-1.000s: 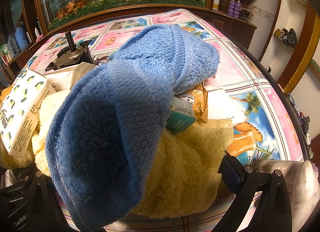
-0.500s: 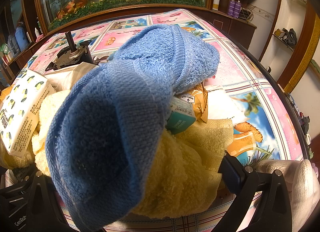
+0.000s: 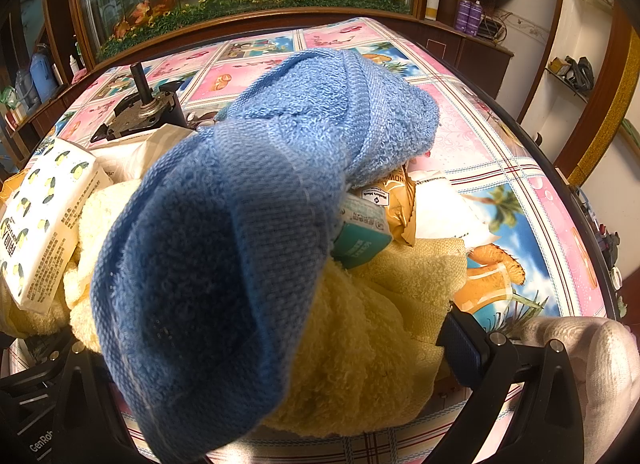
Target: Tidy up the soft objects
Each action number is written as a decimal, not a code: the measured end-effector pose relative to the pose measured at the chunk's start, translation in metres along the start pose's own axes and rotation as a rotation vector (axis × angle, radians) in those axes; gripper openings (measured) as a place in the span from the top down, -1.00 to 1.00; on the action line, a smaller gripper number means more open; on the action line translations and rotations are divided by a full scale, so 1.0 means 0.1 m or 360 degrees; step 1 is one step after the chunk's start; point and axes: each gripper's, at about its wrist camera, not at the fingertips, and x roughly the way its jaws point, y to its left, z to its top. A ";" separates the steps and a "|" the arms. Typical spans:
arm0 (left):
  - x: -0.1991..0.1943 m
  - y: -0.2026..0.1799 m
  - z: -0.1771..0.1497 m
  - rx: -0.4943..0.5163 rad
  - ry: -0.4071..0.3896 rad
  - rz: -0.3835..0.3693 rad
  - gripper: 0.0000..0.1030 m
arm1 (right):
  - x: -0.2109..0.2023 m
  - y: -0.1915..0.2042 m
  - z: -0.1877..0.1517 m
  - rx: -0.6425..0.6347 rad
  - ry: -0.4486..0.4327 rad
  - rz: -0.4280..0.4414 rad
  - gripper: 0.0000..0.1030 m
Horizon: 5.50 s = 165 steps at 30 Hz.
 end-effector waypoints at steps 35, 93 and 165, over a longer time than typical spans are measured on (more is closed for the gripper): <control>-0.12 0.05 -0.14 0.0058 0.0033 -0.0045 -1.00 | 0.02 0.02 0.00 0.0015 0.0000 -0.0011 -1.00; -0.62 -0.12 0.27 0.0211 -0.0079 -0.0642 0.02 | -0.53 -0.83 -0.07 0.0248 -0.0348 0.0469 -0.99; 0.07 3.16 1.01 -0.0628 -0.0029 -0.0568 -0.03 | -0.03 2.92 0.93 -0.0331 0.0454 0.1349 -0.21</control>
